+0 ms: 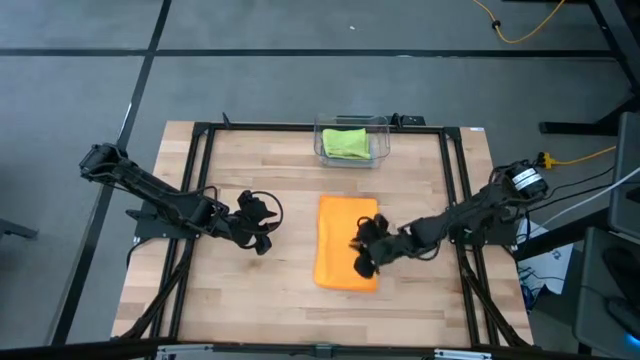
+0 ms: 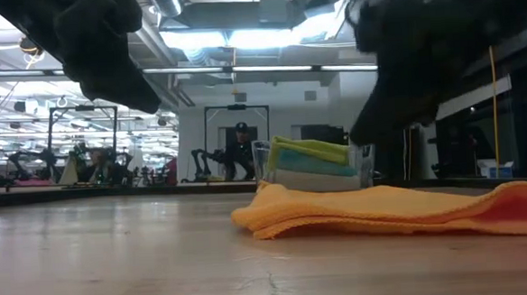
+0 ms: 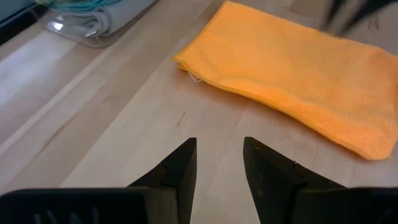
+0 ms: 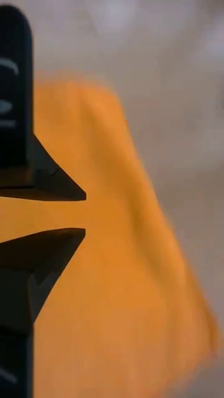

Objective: Fold microfiber towels
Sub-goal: Fold the orange microfiber towel

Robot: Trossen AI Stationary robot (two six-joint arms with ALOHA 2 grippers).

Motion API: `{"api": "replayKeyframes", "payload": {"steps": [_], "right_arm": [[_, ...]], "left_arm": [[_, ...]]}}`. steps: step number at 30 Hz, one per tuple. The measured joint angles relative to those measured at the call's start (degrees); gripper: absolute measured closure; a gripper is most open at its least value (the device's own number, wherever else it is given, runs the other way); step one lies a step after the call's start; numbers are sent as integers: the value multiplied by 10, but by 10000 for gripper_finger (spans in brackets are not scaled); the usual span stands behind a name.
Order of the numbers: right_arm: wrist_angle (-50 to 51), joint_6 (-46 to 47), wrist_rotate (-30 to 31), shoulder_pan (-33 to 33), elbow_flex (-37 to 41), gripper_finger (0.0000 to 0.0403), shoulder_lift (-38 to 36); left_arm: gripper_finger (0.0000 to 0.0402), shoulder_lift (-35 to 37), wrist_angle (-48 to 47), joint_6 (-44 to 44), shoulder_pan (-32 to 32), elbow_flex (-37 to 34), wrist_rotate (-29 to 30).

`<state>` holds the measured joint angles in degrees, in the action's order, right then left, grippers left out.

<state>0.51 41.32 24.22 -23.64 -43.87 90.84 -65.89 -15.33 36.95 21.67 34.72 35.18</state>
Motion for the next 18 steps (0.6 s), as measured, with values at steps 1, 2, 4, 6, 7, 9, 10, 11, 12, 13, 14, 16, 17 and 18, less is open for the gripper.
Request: {"api": "replayKeyframes", "payload": {"steps": [1,2,4,6,7,9,10,11,12,13,14,16,17,18], "right_arm": [[7,5,19,11,8,319,2],[14,12,30,21,15,319,7],[22,16,31,43,28,319,23],[16,2,27,61,31,319,43],[13,-7,26,69,27,319,55],[7,-37,9,90,14,319,86],[0,-55,2,101,6,319,101],[-10,-74,-12,112,-7,319,116],[-25,-95,-27,123,-20,319,132],[-35,-115,-37,133,-34,319,148],[-40,-138,-49,145,-51,319,165],[-44,-178,-70,165,-90,319,197],[-43,-193,-75,175,-111,319,211],[-42,-206,-78,184,-131,319,224]], "left_arm": [[278,0,-1,0,0,0,0],[278,0,-1,0,0,0,0],[278,0,-1,0,0,0,0],[278,0,-1,0,0,0,0],[278,0,-1,0,0,0,1],[278,0,-1,0,0,0,1],[278,0,-1,-1,0,0,2],[278,0,-1,-1,0,0,2],[278,0,-1,-1,0,0,2],[278,0,-1,-1,0,0,2],[278,0,-1,-1,0,0,2],[278,0,-1,-1,0,0,2],[278,0,-1,-1,0,0,2],[278,0,-1,-1,0,0,2]]}}
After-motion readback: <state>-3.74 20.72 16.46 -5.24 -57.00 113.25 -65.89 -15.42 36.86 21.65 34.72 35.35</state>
